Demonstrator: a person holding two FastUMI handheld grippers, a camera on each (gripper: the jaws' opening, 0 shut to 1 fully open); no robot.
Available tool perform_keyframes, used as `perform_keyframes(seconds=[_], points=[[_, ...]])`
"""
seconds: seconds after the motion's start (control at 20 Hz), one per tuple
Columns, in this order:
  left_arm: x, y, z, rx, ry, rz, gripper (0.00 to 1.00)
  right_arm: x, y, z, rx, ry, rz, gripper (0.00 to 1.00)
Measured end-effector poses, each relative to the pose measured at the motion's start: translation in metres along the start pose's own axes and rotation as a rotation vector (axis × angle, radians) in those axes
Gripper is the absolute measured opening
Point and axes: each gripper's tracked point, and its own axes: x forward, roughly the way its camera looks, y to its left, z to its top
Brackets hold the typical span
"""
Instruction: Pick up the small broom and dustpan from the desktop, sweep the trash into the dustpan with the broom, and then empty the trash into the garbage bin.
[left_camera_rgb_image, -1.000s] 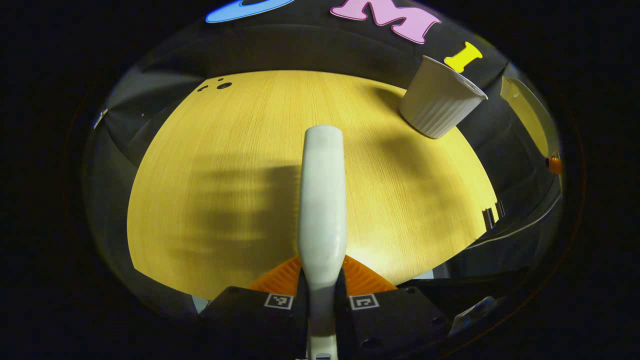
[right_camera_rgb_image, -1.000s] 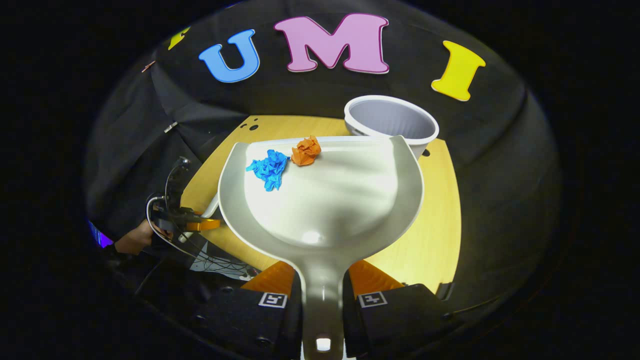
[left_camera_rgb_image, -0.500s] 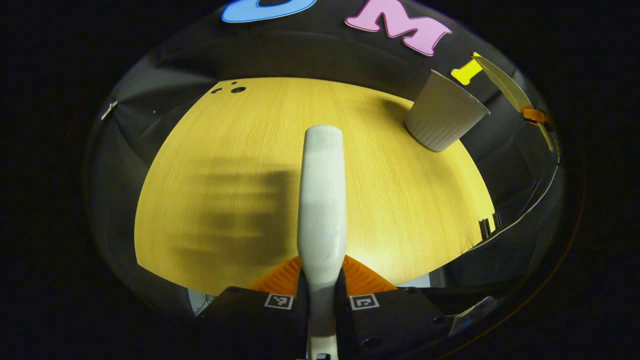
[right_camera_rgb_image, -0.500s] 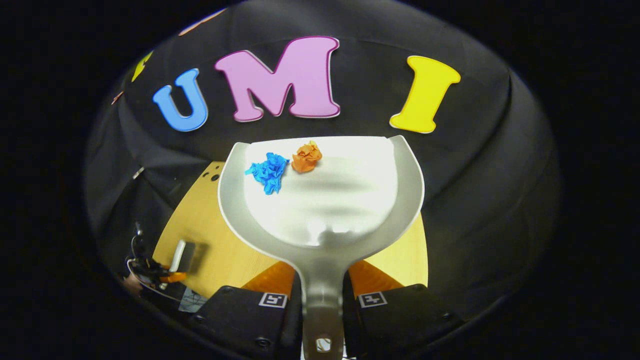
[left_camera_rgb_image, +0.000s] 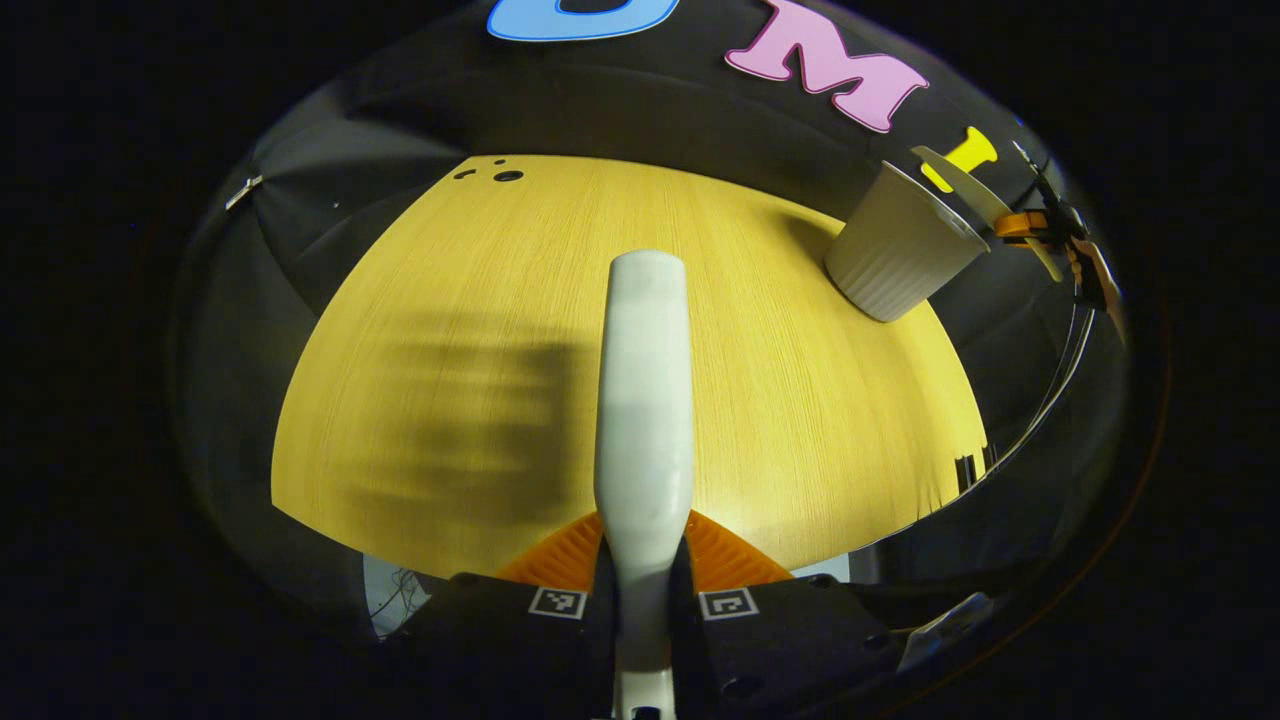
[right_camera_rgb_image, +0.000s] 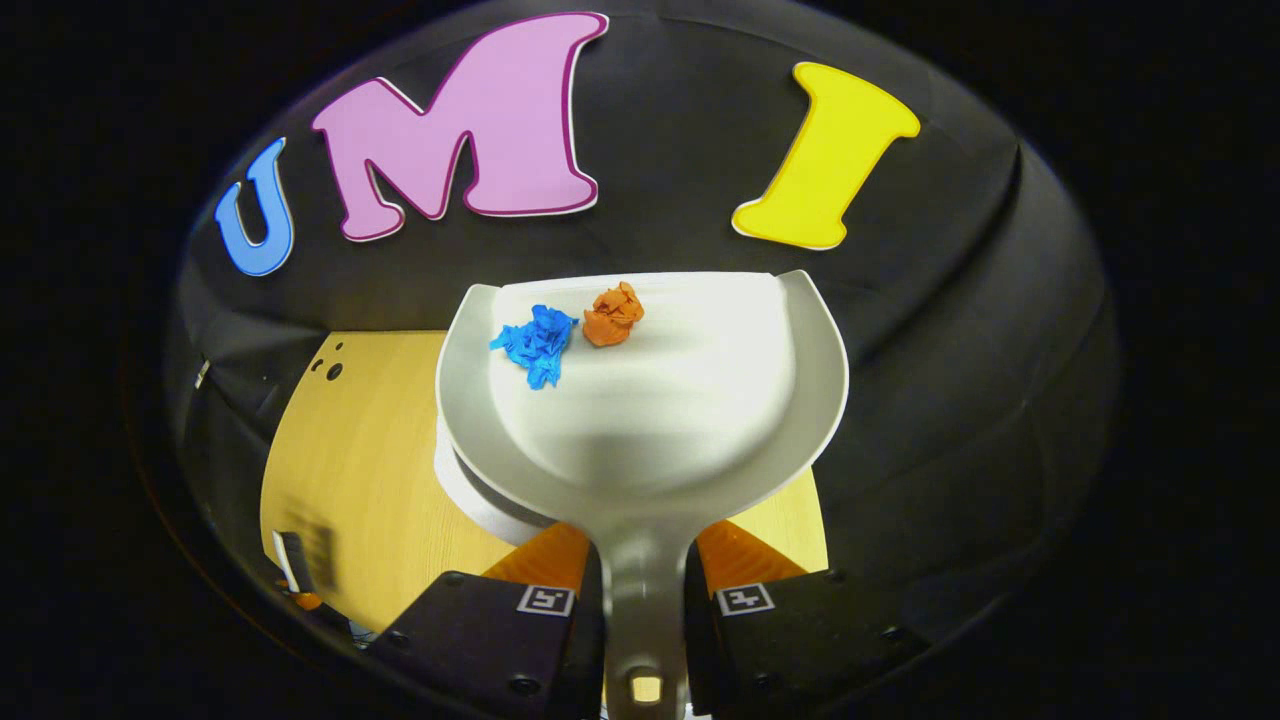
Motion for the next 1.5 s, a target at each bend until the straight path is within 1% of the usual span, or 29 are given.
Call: perform_keyframes(seconds=[0.05,0.1,0.15,0.25,0.35,0.4,0.45,0.6,0.65,0.75,0.85,0.9,0.95,1.1,1.15,1.2,1.4,1.45,1.5], points=[[0.001,0.003,0.001,0.008,0.0,0.01,0.27,0.005,-0.003,-0.001,-0.003,0.01,-0.014,0.41],[0.001,0.004,0.003,0.015,-0.002,0.016,0.27,0.009,-0.005,-0.003,-0.013,0.024,-0.03,0.41],[0.001,0.006,0.005,0.018,-0.004,0.019,0.27,0.014,-0.007,-0.006,-0.028,0.037,-0.047,0.36],[0.001,0.007,0.009,0.016,-0.007,0.025,0.27,0.022,-0.013,-0.012,-0.081,0.059,-0.079,0.36],[0.001,0.008,0.014,0.015,-0.011,0.027,0.27,0.026,-0.014,-0.01,-0.124,0.057,-0.103,0.36],[0.002,0.008,0.016,0.017,-0.012,0.028,0.27,0.026,-0.015,-0.01,-0.149,0.059,-0.127,0.32],[0.002,0.007,0.017,0.018,-0.011,0.027,0.25,0.031,-0.017,-0.008,-0.184,0.066,-0.152,0.37],[0.002,0.006,0.017,0.033,-0.007,0.027,0.27,0.039,-0.016,-0.006,-0.316,0.075,-0.218,0.37],[0.002,0.006,0.016,0.03,0.002,0.026,0.25,0.04,-0.015,-0.004,-0.362,0.068,-0.239,0.41],[0.0,0.003,0.014,0.007,0.01,0.004,0.27,0.041,-0.014,0.0,-0.463,0.055,-0.286,0.36],[-0.001,0.006,0.009,-0.005,0.018,0.005,0.25,0.038,-0.01,0.006,-0.57,0.056,-0.337,0.36],[0.0,0.01,0.008,-0.005,0.022,0.014,0.27,0.033,-0.007,0.012,-0.611,0.051,-0.359,0.41],[-0.001,0.013,0.007,-0.005,0.025,0.019,0.27,0.034,-0.005,0.017,-0.641,0.029,-0.375,0.37],[-0.002,0.022,-0.004,-0.006,0.039,0.038,0.27,0.029,-0.004,0.017,-0.686,0.009,-0.41,0.36],[-0.003,0.025,-0.008,-0.003,0.048,0.042,0.27,0.03,-0.005,0.019,-0.716,0.003,-0.43,0.32],[-0.002,0.028,-0.014,0.0,0.057,0.046,0.27,0.029,-0.005,0.022,-0.759,-0.009,-0.456,0.36],[0.001,0.032,-0.029,0.001,0.092,0.046,0.27,0.025,0.006,0.034,-0.984,-0.066,-0.601,0.36],[0.002,0.033,-0.03,0.003,0.095,0.048,0.27,0.026,0.005,0.035,-1.024,-0.079,-0.618,0.36],[0.003,0.034,-0.029,0.003,0.093,0.05,0.27,0.028,0.005,0.035,-1.038,-0.084,-0.621,0.36]])
